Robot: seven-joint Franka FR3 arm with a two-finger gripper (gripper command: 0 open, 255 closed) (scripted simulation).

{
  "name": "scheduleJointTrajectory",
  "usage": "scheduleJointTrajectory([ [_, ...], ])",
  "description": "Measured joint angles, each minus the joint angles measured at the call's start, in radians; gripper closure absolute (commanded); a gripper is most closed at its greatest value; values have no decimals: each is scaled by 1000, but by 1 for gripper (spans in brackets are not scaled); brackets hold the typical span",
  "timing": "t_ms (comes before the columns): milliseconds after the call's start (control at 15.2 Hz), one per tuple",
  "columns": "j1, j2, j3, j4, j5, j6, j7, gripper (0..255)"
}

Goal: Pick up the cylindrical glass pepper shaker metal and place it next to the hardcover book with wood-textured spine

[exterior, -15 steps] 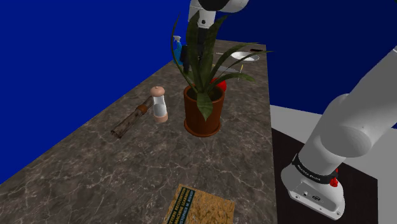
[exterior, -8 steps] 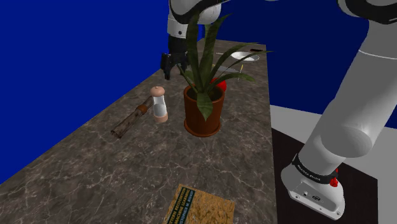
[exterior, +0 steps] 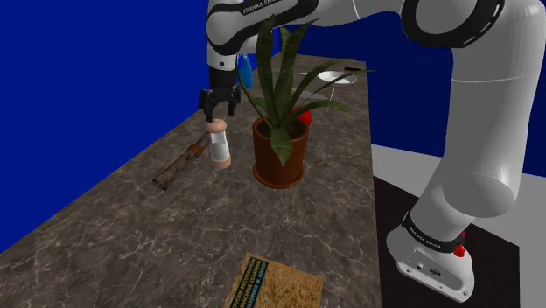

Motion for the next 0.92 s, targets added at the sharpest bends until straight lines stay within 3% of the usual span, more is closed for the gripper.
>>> scheduleJointTrajectory([
  [792, 10, 38, 2, -29, -3, 68, 4, 0],
  [858, 10, 38, 2, -29, -3, 68, 4, 255],
  [924, 10, 38, 2, -29, -3, 68, 4, 255],
])
